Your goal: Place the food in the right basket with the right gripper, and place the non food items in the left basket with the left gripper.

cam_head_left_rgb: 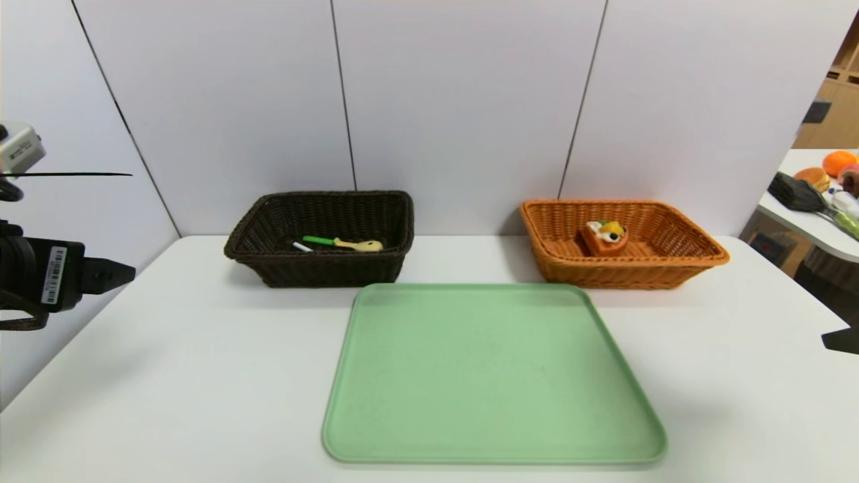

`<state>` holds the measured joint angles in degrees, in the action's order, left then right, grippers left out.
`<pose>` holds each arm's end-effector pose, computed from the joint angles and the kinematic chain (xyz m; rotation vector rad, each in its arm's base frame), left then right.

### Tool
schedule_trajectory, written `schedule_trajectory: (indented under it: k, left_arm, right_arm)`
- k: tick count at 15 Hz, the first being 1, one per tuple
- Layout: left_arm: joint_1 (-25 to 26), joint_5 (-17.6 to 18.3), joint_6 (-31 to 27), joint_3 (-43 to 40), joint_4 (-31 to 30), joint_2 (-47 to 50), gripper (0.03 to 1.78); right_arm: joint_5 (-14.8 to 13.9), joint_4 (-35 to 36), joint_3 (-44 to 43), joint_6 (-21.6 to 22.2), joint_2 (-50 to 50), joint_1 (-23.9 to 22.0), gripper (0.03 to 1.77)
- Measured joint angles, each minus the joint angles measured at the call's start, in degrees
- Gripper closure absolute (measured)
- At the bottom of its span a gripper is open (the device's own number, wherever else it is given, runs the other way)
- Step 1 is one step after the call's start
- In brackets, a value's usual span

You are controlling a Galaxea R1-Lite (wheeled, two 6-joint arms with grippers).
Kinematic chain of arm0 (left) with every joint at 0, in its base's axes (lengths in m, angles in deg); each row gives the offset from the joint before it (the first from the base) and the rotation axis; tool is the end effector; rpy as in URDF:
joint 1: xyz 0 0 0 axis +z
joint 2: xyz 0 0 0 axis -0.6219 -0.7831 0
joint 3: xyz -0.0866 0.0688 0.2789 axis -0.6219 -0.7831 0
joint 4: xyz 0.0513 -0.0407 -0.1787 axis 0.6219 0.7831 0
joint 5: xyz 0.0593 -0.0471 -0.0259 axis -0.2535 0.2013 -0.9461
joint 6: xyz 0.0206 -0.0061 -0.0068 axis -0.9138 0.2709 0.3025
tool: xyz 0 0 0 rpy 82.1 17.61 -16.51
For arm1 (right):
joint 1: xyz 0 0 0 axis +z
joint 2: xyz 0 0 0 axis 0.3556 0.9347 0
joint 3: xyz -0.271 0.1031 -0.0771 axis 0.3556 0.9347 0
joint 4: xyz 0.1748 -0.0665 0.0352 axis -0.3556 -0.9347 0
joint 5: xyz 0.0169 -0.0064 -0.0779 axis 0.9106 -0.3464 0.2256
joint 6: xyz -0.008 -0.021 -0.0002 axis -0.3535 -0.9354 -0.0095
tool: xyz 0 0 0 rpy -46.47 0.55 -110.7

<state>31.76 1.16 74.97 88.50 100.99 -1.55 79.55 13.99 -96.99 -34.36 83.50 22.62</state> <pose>0.1637 -0.0115 0.2827 0.1346 0.5611 0.2199 0.1306 0.0002 0.2796 -0.1511 0.8645 -0.1033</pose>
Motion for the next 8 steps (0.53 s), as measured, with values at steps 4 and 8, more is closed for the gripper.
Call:
schedule_trajectory:
  k: [4,8]
  left_arm:
    - [1.4,-2.4,1.7,-12.8,-9.6,7.3,0.12]
    - [1.9,-6.5,0.8,-23.4,-18.1,18.9,0.12]
  right_arm:
    - [-0.5,0.3,5.6,0.6,-8.7,-1.0,0.1]
    - [0.1,1.3,12.6,1.8,-21.6,-0.9,0.1]
